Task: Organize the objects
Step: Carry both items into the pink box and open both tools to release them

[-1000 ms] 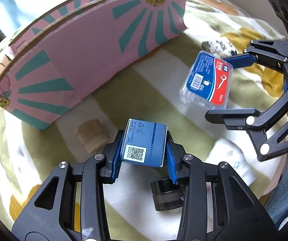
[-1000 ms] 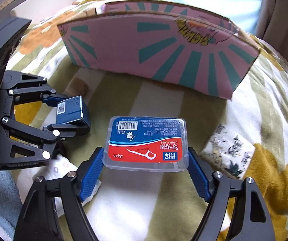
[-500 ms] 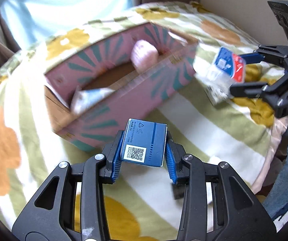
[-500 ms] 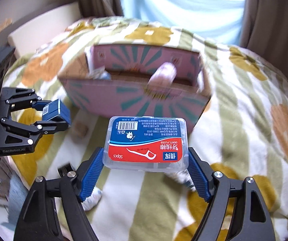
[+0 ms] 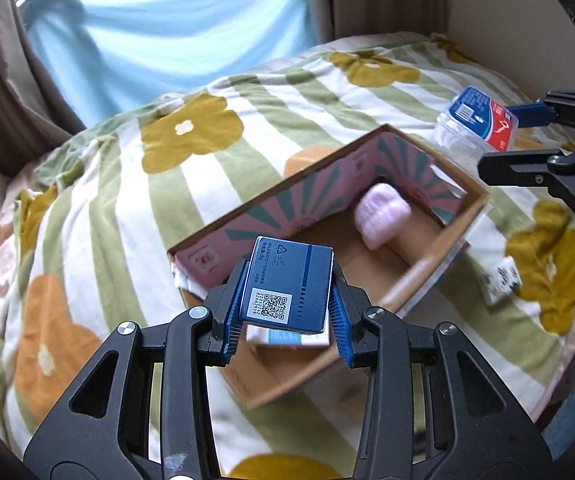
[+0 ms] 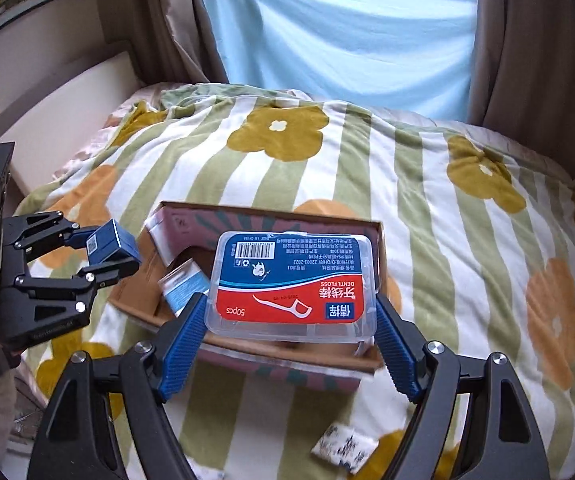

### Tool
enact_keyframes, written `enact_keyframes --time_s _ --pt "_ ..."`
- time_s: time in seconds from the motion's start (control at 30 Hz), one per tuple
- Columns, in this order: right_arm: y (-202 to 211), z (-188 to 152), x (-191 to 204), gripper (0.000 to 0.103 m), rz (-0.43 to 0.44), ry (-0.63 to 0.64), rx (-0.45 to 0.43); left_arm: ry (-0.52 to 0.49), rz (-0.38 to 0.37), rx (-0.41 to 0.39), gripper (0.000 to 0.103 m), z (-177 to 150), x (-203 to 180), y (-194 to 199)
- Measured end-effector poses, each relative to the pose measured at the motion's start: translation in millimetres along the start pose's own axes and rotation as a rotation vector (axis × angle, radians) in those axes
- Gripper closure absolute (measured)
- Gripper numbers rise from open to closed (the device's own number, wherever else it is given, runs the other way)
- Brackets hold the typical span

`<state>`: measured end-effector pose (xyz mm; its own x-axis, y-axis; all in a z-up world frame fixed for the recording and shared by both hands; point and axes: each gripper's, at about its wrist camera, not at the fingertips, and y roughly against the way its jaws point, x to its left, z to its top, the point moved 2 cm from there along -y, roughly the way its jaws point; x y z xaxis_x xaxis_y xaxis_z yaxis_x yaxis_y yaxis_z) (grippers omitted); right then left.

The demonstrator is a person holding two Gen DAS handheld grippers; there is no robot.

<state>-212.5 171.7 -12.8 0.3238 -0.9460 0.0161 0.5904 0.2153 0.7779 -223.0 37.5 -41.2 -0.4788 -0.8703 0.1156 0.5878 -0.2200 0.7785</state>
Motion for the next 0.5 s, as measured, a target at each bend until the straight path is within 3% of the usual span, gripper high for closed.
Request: enact_keyframes --time_s 0.2,0.5 --pt "-52.1 28.0 -7.8 0.026 0.025 -0.048 0.073 0.016 -0.005 0.059 0.069 5.3 2.8 -46.9" --pt "-110.4 33.8 -13.0 0.026 0.036 -0.065 0.140 0.071 -0.056 0.138 0.069 -11.4 2.4 -99.3"
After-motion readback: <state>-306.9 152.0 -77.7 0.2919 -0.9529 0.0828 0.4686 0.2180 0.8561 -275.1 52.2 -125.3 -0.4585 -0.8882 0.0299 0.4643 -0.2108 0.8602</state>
